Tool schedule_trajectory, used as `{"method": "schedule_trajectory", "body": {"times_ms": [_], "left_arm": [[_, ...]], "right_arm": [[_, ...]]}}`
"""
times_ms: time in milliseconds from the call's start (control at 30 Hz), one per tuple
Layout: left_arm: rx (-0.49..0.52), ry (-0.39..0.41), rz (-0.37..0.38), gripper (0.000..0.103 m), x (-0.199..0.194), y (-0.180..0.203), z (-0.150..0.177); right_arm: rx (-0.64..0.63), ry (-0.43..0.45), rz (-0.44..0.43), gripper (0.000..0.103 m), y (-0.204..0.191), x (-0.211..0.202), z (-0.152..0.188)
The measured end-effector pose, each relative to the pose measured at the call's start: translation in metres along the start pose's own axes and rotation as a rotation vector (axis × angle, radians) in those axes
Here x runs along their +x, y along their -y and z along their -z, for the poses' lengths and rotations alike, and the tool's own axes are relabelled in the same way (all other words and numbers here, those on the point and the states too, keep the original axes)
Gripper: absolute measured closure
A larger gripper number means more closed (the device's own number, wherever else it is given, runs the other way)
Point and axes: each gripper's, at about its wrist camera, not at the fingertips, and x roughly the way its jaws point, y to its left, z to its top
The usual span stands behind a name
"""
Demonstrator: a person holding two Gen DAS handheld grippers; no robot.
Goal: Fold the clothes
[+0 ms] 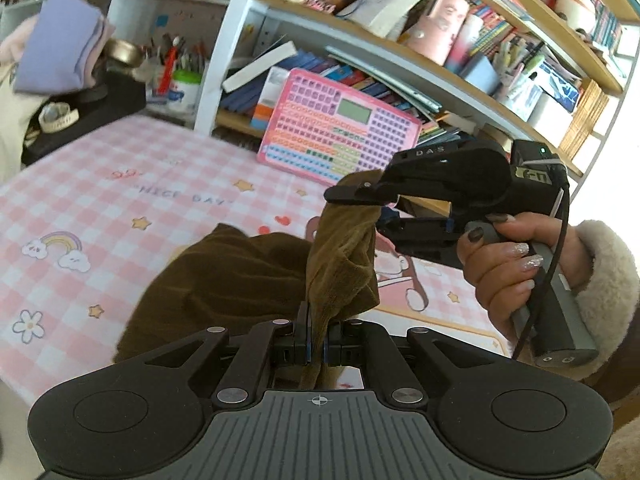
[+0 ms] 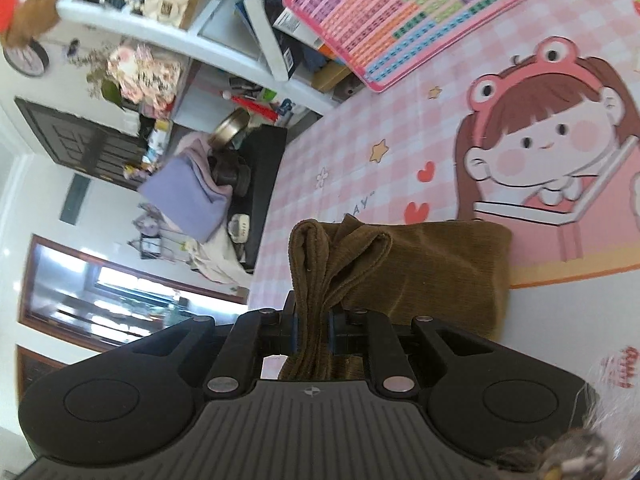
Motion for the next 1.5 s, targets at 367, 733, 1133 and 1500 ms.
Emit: {"method": "schedule_trajectory", "body": {"times_ms": [367,733,1133,1500], "left_arm": [[-0.022,-0.137,0.085,0.088,0.016,-0.064,-0.001],[0.035,-0.164,0.12,0.036,0.021,-0.107,-0.018],[0.101,-0.209,0.188,0.064,0.107,-0.094,-0.059],[0.183,-0.236,0.162,0.086,0.128,-0.1,-0.051]], "right_arm": [[-0.005,0.013,0.17,0.085,-0.014,0.054,0.02],[0.033,0.163,0.203,0.056,-0.006,0.014,0.031],[-0.063,0.134,0.447,0.052,0.007,-0.003,0.114],[-0.093,0.098,0.49,0.051,0.004,0.023,0.121]]}}
